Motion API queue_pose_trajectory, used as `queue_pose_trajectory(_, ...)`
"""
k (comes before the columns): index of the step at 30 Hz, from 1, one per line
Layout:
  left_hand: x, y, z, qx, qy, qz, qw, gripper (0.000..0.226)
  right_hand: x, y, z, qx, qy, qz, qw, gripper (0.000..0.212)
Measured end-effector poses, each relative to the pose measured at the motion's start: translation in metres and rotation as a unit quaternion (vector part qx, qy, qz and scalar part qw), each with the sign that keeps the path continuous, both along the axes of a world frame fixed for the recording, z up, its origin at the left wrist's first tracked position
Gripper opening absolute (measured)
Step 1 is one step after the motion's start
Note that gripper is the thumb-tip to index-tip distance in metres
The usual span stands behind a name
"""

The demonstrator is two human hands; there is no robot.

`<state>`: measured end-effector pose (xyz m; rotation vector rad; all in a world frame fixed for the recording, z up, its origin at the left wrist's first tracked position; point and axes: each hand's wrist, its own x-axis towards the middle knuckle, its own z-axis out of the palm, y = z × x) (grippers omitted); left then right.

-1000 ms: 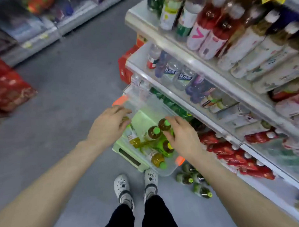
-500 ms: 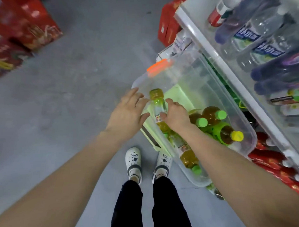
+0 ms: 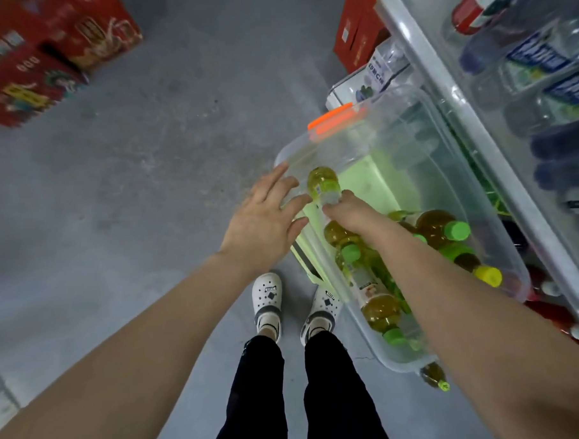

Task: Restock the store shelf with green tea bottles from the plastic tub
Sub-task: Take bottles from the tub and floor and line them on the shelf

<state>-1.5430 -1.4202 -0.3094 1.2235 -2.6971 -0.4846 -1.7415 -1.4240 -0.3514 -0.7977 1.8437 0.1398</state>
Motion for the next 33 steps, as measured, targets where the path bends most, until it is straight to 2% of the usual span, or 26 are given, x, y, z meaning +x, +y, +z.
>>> queue_pose_trajectory(2, -0.006, -0.001, 0.010, 0.014, -0.012, 0.015, 1.000, 0.046, -0.012, -0.002, 0.038, -0.011, -0.037, -0.029, 0.999, 0.052)
queue_pose_trajectory(4, -0.017, -0.006, 0.025, 0.037, -0.024, 0.018, 0.999, 0.069, -0.024, 0.000, 0.081, -0.031, -0.059, -0.019, 0.998, 0.046)
queue_pose_trajectory(7, -0.041, -0.014, 0.049, 0.084, 0.002, -0.046, 0.995, 0.097, -0.041, 0.010, 0.137, -0.036, -0.128, -0.072, 0.988, 0.037)
queue_pose_trajectory(8, -0.051, -0.015, 0.056, 0.098, 0.023, -0.067, 0.993, 0.097, -0.046, 0.015, 0.150, -0.023, -0.156, -0.108, 0.982, 0.035)
queue_pose_trajectory(10, -0.067, -0.012, 0.064, 0.118, 0.078, -0.075, 0.987, 0.081, -0.058, 0.025, 0.171, 0.000, -0.216, -0.201, 0.956, 0.041)
queue_pose_trajectory(12, -0.076, -0.009, 0.069, 0.124, 0.112, -0.056, 0.984, 0.069, -0.071, 0.037, 0.181, -0.018, -0.259, -0.295, 0.920, 0.049)
queue_pose_trajectory(14, -0.077, -0.002, 0.077, 0.157, 0.122, -0.012, 0.980, 0.072, -0.080, 0.057, 0.183, -0.067, -0.261, -0.361, 0.893, 0.044)
queue_pose_trajectory(15, -0.076, 0.002, 0.081, 0.178, 0.124, 0.019, 0.976, 0.073, -0.082, 0.071, 0.181, -0.096, -0.229, -0.363, 0.898, 0.038)
queue_pose_trajectory(16, -0.076, 0.006, 0.085, 0.199, 0.125, 0.053, 0.971, 0.073, -0.082, 0.087, 0.176, -0.131, -0.178, -0.334, 0.916, 0.030)
queue_pose_trajectory(18, -0.073, 0.013, 0.092, 0.233, 0.116, 0.118, 0.958, 0.069, -0.079, 0.126, 0.156, -0.219, -0.023, -0.172, 0.960, 0.012)
queue_pose_trajectory(20, -0.070, 0.019, 0.095, 0.270, 0.108, 0.164, 0.943, 0.067, -0.070, 0.158, 0.138, -0.289, 0.102, 0.004, 0.952, 0.023)
queue_pose_trajectory(21, -0.069, 0.021, 0.096, 0.286, 0.105, 0.180, 0.935, 0.066, -0.065, 0.168, 0.130, -0.310, 0.137, 0.047, 0.940, 0.034)
queue_pose_trajectory(23, -0.066, 0.026, 0.097, 0.316, 0.102, 0.200, 0.922, 0.064, -0.058, 0.173, 0.118, -0.326, 0.179, 0.078, 0.925, 0.054)
queue_pose_trajectory(27, -0.065, 0.037, 0.095, 0.362, 0.101, 0.229, 0.898, 0.067, -0.058, 0.153, 0.093, -0.263, 0.227, 0.127, 0.929, 0.080)
queue_pose_trajectory(30, -0.064, 0.042, 0.093, 0.381, 0.102, 0.244, 0.886, 0.075, -0.053, 0.134, 0.070, -0.239, 0.250, 0.214, 0.913, 0.083)
queue_pose_trajectory(33, -0.063, 0.044, 0.088, 0.392, 0.122, 0.263, 0.873, 0.061, -0.052, 0.117, 0.049, -0.256, 0.295, 0.243, 0.888, 0.075)
